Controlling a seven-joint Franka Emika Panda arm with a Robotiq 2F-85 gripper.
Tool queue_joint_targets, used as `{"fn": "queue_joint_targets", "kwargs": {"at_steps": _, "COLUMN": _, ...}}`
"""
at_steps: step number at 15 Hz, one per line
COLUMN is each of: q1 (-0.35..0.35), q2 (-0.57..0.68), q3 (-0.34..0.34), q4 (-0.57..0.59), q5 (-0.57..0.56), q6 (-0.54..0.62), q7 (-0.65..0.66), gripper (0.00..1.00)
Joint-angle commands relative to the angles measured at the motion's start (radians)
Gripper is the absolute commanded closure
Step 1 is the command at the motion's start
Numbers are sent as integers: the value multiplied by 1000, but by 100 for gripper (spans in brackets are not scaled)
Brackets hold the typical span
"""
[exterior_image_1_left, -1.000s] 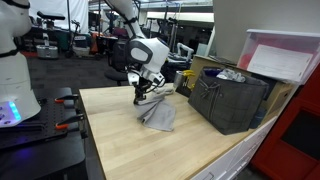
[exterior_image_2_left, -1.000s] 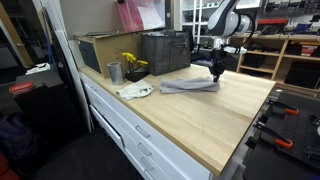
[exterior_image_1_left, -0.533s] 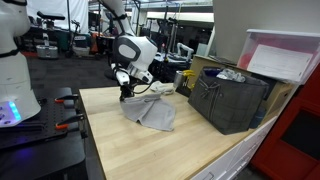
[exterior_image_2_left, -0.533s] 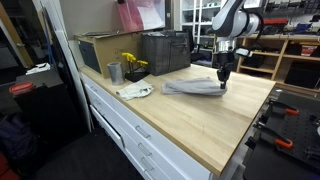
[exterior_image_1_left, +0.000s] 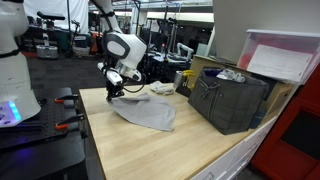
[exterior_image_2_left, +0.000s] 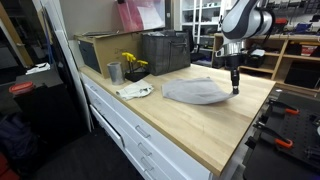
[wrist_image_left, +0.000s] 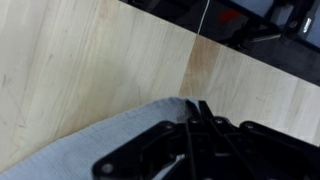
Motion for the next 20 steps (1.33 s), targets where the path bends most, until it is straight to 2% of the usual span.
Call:
{"fn": "queue_joint_targets", "kwargs": {"at_steps": 1, "q1": 32, "q2": -91, "q3": -31, "q4": -74, "q5": -32, "q6": -14, "q7": -94, "gripper": 99}}
{"fn": "queue_joint_targets", "kwargs": {"at_steps": 6, "q1": 64, "q2": -140, "q3": -50, "q4": -120, "q5": -66, "q6": 0, "q7": -177, "gripper": 99}}
{"fn": "queue_joint_targets", "kwargs": {"at_steps": 7, "q1": 68, "q2": -146, "q3": -54, "q4": -122, "q5": -60, "q6": -5, "q7": -189, "gripper": 92}}
{"fn": "queue_joint_targets", "kwargs": {"at_steps": 8, "q1": 71, "q2": -146, "q3": -61, "q4": -116, "q5": -53, "q6": -14, "q7": -193, "gripper": 69}}
{"fn": "queue_joint_targets", "kwargs": {"at_steps": 10, "q1": 72, "q2": -149, "q3": -79, "q4": -99, "q5": -50, "q6": -21, "q7": -178, "gripper": 65}}
{"fn": "queue_joint_targets", "kwargs": {"at_steps": 14, "q1": 54, "q2": -112, "q3": -133, "q4": -6, "q5": -37, "q6": -31, "q7": -98, "gripper": 36}}
{"fn": "queue_joint_targets", "kwargs": {"at_steps": 18, "q1": 54, "q2": 14, "q3": -155, "q4": 172, "q5": 53, "q6": -7, "q7": 8, "gripper": 5}}
{"fn": "queue_joint_targets", "kwargs": {"at_steps": 20, "q1": 52, "q2": 102, "q3": -136, "q4": 286, "q5": 112, "q6": -26, "q7": 50, "gripper": 0}}
